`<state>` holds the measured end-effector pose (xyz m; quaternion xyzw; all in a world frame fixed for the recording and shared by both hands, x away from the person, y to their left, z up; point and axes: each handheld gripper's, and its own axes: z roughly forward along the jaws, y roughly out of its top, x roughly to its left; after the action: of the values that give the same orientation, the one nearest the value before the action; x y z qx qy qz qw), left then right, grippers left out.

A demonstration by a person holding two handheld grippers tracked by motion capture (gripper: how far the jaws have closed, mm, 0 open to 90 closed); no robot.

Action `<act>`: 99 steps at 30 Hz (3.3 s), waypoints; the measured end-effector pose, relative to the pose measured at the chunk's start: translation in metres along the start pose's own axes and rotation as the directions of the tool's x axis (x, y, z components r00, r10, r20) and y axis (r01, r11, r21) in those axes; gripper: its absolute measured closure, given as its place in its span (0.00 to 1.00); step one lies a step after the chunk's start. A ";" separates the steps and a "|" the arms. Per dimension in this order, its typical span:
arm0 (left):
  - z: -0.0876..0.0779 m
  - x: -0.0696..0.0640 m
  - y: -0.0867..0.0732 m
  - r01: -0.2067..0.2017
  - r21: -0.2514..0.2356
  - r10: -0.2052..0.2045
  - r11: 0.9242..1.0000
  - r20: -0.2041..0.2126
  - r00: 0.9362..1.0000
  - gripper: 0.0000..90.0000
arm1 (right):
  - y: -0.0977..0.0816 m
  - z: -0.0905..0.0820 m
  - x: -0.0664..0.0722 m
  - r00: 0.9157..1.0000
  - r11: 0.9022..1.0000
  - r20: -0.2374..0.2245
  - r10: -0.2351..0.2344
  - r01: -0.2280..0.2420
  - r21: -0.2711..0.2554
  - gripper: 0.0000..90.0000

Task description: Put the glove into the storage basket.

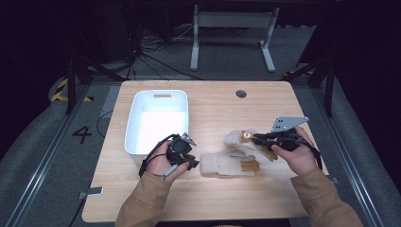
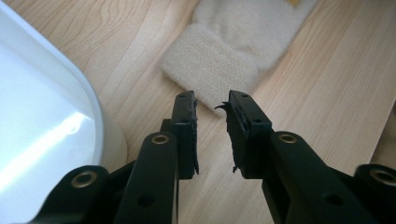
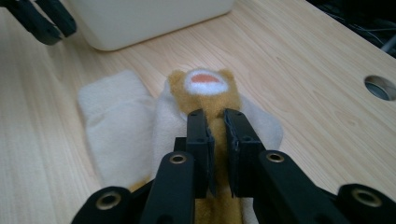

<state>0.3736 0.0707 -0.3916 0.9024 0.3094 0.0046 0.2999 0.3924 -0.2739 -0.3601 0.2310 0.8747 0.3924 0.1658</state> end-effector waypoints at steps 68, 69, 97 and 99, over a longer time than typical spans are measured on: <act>0.029 -0.005 0.015 -0.017 0.074 0.017 0.997 0.008 1.000 0.79 | -0.035 0.027 0.006 0.997 0.989 -0.075 0.035 -0.023 0.147 0.68; 0.030 -0.004 0.016 -0.020 0.080 0.019 0.997 0.012 1.000 0.79 | -0.039 0.025 0.005 0.996 0.985 -0.071 0.052 -0.039 0.168 0.67; 0.049 0.002 0.020 -0.009 0.123 0.005 0.992 0.026 1.000 0.76 | -0.062 0.039 0.004 0.993 0.961 -0.100 0.059 -0.029 0.276 0.83; 0.048 0.001 0.020 -0.002 0.119 0.002 0.993 0.003 1.000 0.73 | -0.062 0.039 0.004 0.993 0.961 -0.099 0.057 -0.027 0.276 0.83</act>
<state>0.3951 0.0329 -0.4205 0.9189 0.3079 -0.0150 0.2461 0.3907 -0.2838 -0.4326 0.2491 0.9231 0.2826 0.0771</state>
